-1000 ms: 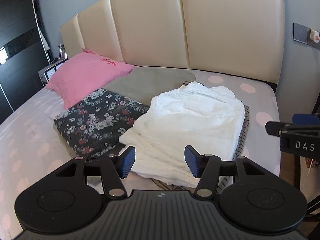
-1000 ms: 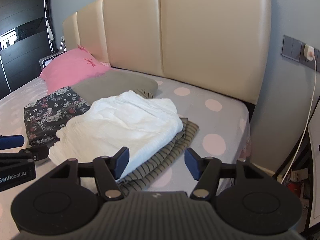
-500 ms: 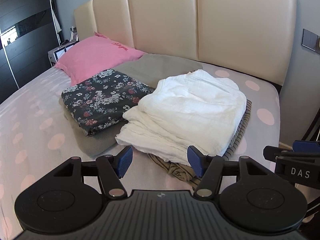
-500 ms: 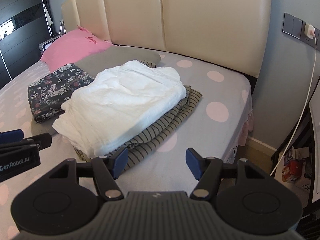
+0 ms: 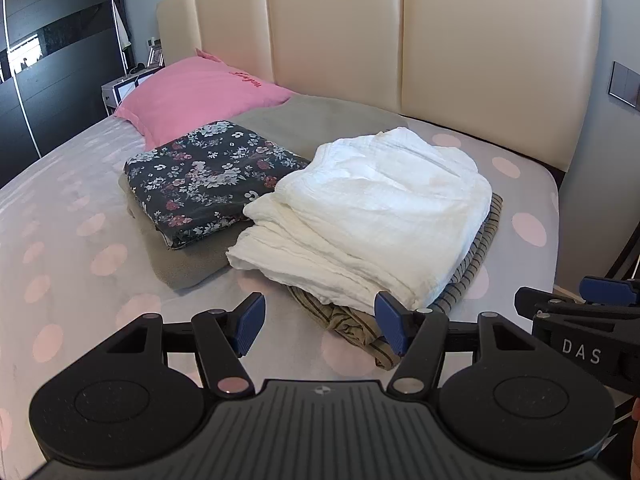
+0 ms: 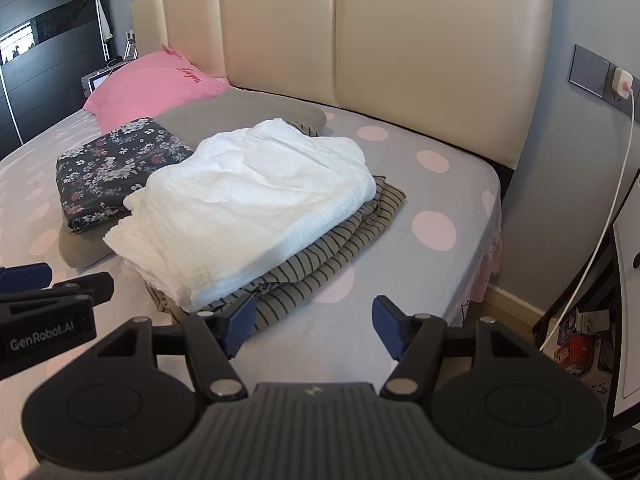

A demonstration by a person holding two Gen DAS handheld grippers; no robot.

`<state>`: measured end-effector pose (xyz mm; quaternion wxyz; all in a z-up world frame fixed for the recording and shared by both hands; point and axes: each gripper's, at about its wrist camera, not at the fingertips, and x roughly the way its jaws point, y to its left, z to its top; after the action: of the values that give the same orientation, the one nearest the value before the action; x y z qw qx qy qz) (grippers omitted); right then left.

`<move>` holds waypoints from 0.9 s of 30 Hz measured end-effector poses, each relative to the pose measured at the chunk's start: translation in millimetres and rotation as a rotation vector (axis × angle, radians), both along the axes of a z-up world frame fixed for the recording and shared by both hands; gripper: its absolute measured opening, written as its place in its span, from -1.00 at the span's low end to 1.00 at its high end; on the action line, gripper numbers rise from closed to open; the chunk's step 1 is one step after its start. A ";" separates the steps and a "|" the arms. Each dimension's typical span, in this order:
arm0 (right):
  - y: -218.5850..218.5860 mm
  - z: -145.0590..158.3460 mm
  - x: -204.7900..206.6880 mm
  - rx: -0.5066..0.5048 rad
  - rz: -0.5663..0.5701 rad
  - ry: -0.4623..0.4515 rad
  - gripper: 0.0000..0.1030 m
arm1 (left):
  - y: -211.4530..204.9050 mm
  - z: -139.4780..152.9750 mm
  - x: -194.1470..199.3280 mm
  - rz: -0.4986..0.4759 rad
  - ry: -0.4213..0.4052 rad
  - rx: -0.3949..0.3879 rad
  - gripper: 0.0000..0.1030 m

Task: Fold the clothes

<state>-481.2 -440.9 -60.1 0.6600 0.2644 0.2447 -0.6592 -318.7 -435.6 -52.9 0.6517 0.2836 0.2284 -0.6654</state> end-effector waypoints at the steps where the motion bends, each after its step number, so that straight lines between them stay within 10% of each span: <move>1: 0.2 0.5 0.4 -0.001 0.001 0.001 0.32 | 0.1 -0.1 -0.2 0.000 0.000 0.001 0.14; 27: -3.2 -1.7 5.4 0.013 0.007 0.009 0.33 | -0.8 -1.5 -0.9 0.003 0.014 0.014 0.14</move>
<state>-475.8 -444.1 -61.8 0.6596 0.2647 0.2527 -0.6565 -319.6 -436.5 -54.4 0.6491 0.2833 0.2382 -0.6646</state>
